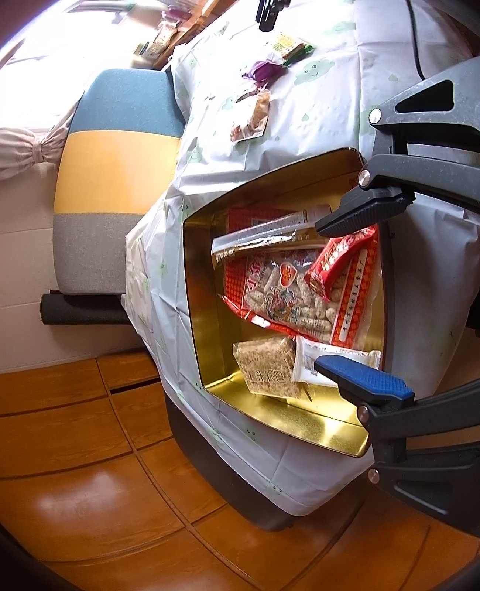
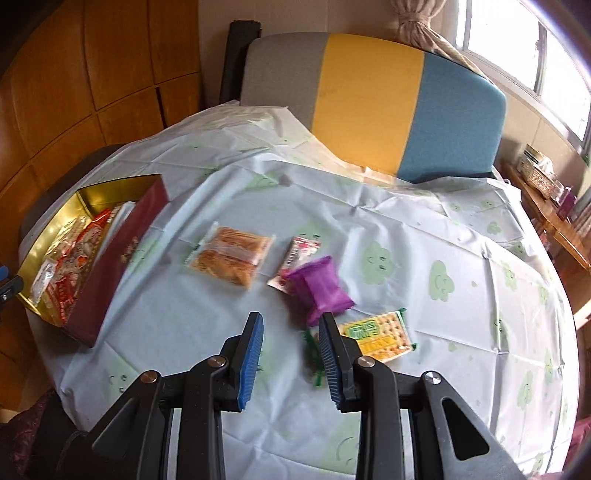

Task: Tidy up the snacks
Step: 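Withdraw both grippers from the tin toward the remaining snacks, then grasp the brown cake in clear wrapper with the left gripper and lift, then grasp the purple pouch with right gripper while left gripper holds the brown cake, then lift the purple pouch with right gripper while left gripper holds the brown cake, then carry the brown cake into the gold tin with left gripper and release while right gripper holds the pouch, then withdraw the open left gripper from above the tin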

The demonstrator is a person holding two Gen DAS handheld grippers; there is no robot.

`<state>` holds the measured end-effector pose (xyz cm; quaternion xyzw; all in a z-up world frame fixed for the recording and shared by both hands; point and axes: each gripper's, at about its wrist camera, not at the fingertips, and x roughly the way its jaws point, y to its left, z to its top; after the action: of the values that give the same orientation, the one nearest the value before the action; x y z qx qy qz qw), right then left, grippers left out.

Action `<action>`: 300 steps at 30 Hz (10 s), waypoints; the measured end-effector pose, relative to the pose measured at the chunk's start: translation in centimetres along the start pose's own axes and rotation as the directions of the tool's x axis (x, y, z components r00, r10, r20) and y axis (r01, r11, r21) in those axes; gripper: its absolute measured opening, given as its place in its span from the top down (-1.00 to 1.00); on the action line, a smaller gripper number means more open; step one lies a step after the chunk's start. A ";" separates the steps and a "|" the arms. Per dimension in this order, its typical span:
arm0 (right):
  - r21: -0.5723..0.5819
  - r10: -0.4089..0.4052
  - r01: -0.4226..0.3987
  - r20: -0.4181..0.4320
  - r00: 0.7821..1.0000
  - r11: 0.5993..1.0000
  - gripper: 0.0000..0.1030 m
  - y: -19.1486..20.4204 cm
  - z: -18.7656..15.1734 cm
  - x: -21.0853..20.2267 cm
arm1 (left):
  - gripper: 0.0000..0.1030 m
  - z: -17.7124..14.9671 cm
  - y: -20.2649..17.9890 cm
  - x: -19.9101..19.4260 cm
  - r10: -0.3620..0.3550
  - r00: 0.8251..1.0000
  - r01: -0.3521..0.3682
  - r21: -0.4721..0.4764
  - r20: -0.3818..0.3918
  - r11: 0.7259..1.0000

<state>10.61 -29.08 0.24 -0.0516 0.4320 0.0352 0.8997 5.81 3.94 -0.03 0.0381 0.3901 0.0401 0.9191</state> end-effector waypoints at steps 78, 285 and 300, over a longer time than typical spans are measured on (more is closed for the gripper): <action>0.508 0.077 -0.012 -0.108 0.991 0.862 0.38 -10.2 -2.0 2.2 | -0.31 8.6 -28.3 15.3 -0.285 0.900 0.436 0.676 -0.330 0.595; -0.207 0.055 -0.122 -0.306 0.950 0.971 0.18 0.6 -8.0 4.9 | -0.17 3.5 3.3 7.8 -0.118 0.986 0.088 -0.231 -0.118 0.969; -0.224 0.043 -0.114 -0.301 0.953 0.968 0.18 0.7 -8.1 4.6 | -0.17 0.9 0.4 4.8 -0.081 0.991 0.067 -0.136 -0.104 0.988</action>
<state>7.10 -29.28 -8.40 -0.1467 0.5553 0.1146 0.8105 9.72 4.81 -2.79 -0.0396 0.4376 0.0338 0.8977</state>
